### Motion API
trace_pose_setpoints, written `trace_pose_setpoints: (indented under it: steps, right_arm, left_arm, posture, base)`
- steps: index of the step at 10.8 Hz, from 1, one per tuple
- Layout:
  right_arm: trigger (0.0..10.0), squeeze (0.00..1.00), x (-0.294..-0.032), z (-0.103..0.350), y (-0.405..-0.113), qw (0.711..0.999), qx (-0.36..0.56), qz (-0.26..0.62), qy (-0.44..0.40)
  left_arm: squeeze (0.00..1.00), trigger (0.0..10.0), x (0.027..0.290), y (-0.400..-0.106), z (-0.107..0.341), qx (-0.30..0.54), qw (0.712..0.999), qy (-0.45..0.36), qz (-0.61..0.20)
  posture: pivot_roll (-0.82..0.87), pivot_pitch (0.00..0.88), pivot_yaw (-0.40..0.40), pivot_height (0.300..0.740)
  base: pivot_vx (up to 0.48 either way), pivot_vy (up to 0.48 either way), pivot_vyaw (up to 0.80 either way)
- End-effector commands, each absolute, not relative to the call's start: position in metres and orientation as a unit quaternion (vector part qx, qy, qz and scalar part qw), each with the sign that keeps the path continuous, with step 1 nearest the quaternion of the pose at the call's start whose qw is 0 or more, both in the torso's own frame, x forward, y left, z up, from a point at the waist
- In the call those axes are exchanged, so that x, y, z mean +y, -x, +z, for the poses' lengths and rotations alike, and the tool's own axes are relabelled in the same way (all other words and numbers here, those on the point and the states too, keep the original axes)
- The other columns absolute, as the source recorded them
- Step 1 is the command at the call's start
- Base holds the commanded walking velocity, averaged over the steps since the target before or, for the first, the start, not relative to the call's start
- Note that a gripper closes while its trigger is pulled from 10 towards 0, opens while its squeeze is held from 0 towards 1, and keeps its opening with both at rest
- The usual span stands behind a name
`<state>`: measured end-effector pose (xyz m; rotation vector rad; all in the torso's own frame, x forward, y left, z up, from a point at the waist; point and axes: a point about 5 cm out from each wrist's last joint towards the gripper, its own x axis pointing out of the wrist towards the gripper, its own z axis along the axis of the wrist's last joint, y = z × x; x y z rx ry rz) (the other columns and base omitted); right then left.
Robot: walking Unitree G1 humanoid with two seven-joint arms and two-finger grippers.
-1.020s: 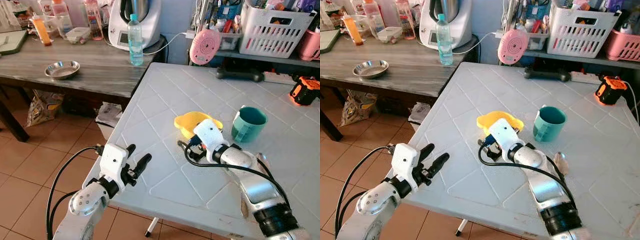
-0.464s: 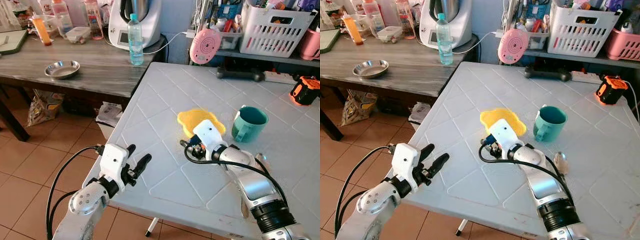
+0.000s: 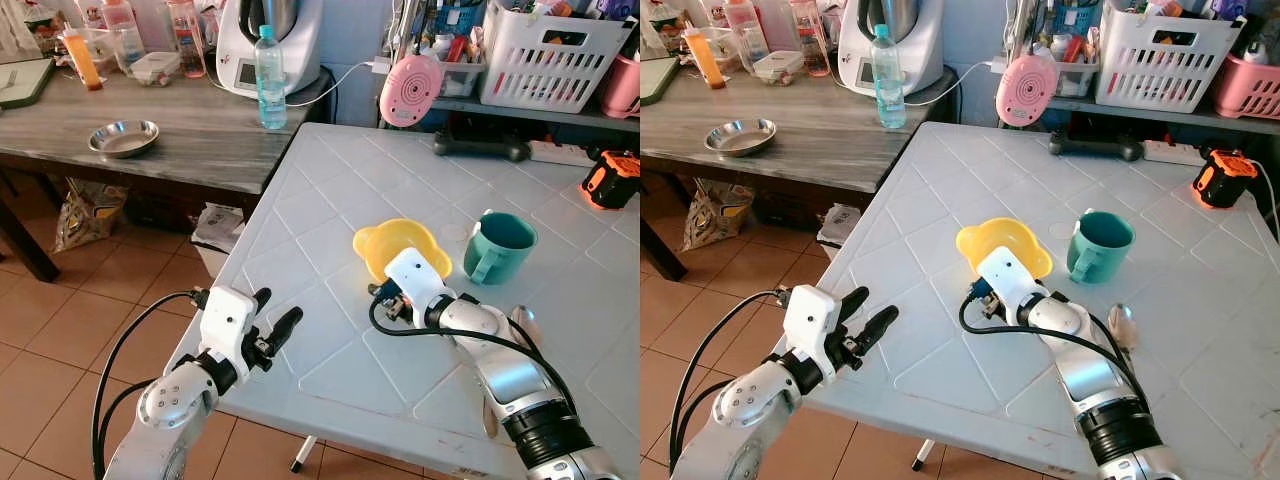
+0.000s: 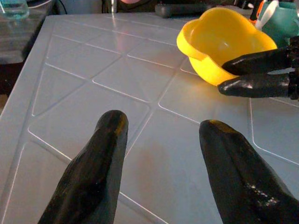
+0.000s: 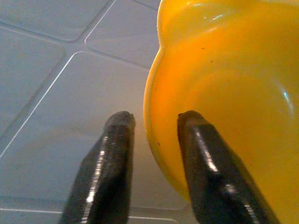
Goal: Setting the table
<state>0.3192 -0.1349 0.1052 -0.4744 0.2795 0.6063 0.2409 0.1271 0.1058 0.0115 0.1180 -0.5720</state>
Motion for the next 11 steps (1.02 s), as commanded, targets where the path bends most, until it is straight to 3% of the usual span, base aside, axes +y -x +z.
trace_pose_setpoints:
  steps: [1, 6, 11]
  right_arm:
    - [0.0, 0.0, -0.134, 0.104, -0.319, 0.914, 0.136, 0.3, 0.236]
    - [0.0, 0.0, -0.137, 0.11, -0.322, 0.923, 0.121, 0.275, 0.24]
    - [0.0, 0.0, -0.126, 0.144, -0.312, 0.953, -0.001, 0.243, 0.183]
  left_arm:
    - [0.0, 10.0, 0.13, -0.243, 0.104, 0.063, 0.958, -0.015, -0.279]
    - [0.0, 10.0, 0.135, -0.246, 0.103, 0.065, 0.962, -0.036, -0.264]
    - [0.0, 10.0, 0.14, -0.252, 0.102, 0.055, 0.972, -0.053, -0.223]
  posture:
    - [0.05, 0.016, 0.017, 0.74]
    - [0.06, 0.006, 0.014, 0.74]
    - [0.04, 0.01, 0.016, 0.74]
  base:
    - [0.0, 0.0, 0.0]
    - [0.0, 0.0, 0.0]
    - [0.0, 0.0, 0.0]
